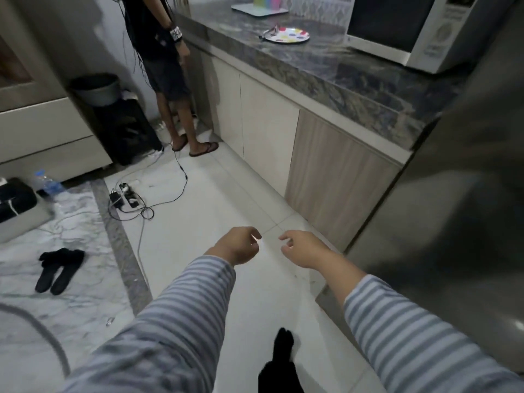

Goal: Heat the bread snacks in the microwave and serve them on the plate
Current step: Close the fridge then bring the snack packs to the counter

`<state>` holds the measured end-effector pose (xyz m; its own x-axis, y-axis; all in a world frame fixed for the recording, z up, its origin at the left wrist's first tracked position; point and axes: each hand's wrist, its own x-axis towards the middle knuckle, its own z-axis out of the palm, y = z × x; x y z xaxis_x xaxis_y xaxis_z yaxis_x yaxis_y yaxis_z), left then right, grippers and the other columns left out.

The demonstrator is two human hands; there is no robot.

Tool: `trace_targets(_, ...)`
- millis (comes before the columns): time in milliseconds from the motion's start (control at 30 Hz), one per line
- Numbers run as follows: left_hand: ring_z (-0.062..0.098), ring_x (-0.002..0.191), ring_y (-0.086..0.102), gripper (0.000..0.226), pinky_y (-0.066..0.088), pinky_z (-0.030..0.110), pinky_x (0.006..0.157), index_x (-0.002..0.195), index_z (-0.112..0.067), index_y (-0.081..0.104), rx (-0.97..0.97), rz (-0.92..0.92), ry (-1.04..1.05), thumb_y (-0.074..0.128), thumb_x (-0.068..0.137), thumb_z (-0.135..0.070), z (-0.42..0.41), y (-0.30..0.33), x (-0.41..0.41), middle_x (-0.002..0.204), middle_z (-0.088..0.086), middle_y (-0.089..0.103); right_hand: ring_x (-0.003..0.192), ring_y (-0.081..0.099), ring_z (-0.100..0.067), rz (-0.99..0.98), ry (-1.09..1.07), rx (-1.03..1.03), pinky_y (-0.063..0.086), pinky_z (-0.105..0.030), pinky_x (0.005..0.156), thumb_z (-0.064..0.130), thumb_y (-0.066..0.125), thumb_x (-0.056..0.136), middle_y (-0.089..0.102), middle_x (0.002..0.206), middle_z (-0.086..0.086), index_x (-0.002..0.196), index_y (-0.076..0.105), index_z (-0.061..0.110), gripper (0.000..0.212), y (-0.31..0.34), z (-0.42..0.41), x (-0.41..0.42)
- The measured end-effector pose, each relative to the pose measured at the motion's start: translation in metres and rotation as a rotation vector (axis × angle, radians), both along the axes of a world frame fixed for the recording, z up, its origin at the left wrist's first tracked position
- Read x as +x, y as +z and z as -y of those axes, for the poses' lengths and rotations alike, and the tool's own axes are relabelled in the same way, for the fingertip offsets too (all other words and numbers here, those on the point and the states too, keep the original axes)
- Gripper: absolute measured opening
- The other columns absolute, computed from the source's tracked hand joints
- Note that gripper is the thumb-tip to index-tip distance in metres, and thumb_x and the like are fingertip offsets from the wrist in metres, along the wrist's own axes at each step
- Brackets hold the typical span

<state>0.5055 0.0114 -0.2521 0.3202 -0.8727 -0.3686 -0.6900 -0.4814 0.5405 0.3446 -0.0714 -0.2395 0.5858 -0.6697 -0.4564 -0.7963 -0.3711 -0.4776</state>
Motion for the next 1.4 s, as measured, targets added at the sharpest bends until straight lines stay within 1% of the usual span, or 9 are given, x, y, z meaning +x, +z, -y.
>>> trace_targets(333,0.020,0.105,0.062,0.032,0.049,0.029,0.093,0.120,-0.016,0.062,-0.128,0.018,-0.012,0.050,0.090,-0.016,0.203,0.042,0.089,0.116,0.005,0.066,0.111,0.058,-0.024,0.025,-0.048,-0.099,0.045,-0.028,0.093,0.027,0.048,0.092,0.058,0.129,-0.006,0.133,0.052,0.024,0.041,0.031,0.201,0.097)
trace_targets(533,0.022,0.107,0.061,0.032,0.047,0.026,0.092,0.119,-0.014,0.063,-0.178,0.048,-0.086,0.050,0.090,-0.014,0.309,0.063,0.133,0.114,0.007,0.068,0.110,0.059,-0.024,0.051,-0.093,-0.170,0.047,-0.030,0.093,0.029,0.050,0.091,0.059,0.127,-0.006,0.129,0.055,0.028,0.038,0.053,0.294,0.141)
trace_targets(733,0.022,0.107,0.062,0.031,0.046,0.026,0.091,0.118,-0.015,0.064,-0.260,0.085,-0.236,0.052,0.088,-0.015,0.433,0.086,0.180,0.113,0.005,0.069,0.121,0.054,-0.023,0.069,-0.166,-0.294,0.040,-0.029,0.097,0.024,0.050,0.094,0.055,0.136,-0.004,0.133,0.054,0.023,0.039,0.085,0.387,0.183)
trace_targets(900,0.023,0.106,0.062,0.031,0.047,0.028,0.089,0.116,-0.015,0.065,-0.329,0.128,-0.409,0.051,0.088,-0.015,0.539,0.126,0.209,0.116,0.005,0.067,0.117,0.057,-0.023,0.102,-0.324,-0.417,0.046,-0.034,0.094,0.030,0.051,0.093,0.059,0.132,-0.001,0.129,0.056,0.027,0.036,0.135,0.460,0.209)
trace_targets(1000,0.027,0.103,0.063,0.028,0.051,0.033,0.087,0.109,-0.013,0.068,-0.389,0.130,-0.490,0.052,0.085,-0.013,0.599,0.150,0.214,0.112,0.009,0.068,0.110,0.060,-0.021,0.103,-0.442,-0.494,0.050,-0.035,0.090,0.029,0.051,0.093,0.062,0.125,0.001,0.127,0.057,0.029,0.034,0.156,0.501,0.210)
trace_targets(1100,0.028,0.105,0.062,0.029,0.050,0.035,0.090,0.111,-0.009,0.067,-0.438,0.091,-0.584,0.053,0.086,-0.012,0.646,0.173,0.200,0.114,0.012,0.068,0.106,0.060,-0.021,0.055,-0.525,-0.517,0.051,-0.035,0.086,0.031,0.050,0.093,0.063,0.120,0.000,0.128,0.055,0.031,0.035,0.169,0.539,0.196)
trace_targets(1200,0.027,0.111,0.060,0.032,0.046,0.030,0.092,0.118,-0.012,0.064,-0.495,0.033,-0.669,0.052,0.089,-0.013,0.685,0.186,0.174,0.118,0.010,0.067,0.115,0.056,-0.021,-0.014,-0.586,-0.543,0.049,-0.036,0.092,0.031,0.051,0.093,0.058,0.131,0.000,0.132,0.053,0.029,0.039,0.180,0.569,0.170)
trace_targets(1300,0.023,0.105,0.063,0.028,0.043,0.023,0.086,0.114,-0.014,0.065,-0.564,-0.040,-0.695,0.052,0.088,-0.014,0.722,0.195,0.142,0.111,0.005,0.069,0.122,0.051,-0.022,-0.048,-0.666,-0.600,0.045,-0.035,0.099,0.030,0.052,0.092,0.054,0.135,0.000,0.132,0.053,0.027,0.040,0.188,0.596,0.137)
trace_targets(1400,0.020,0.101,0.063,0.031,0.047,0.026,0.090,0.116,-0.017,0.062,-0.569,-0.136,-0.721,0.054,0.086,-0.013,0.756,0.200,0.109,0.112,0.002,0.068,0.126,0.046,-0.026,-0.092,-0.749,-0.639,0.042,-0.039,0.102,0.029,0.052,0.092,0.051,0.137,-0.003,0.136,0.049,0.024,0.045,0.193,0.621,0.101)
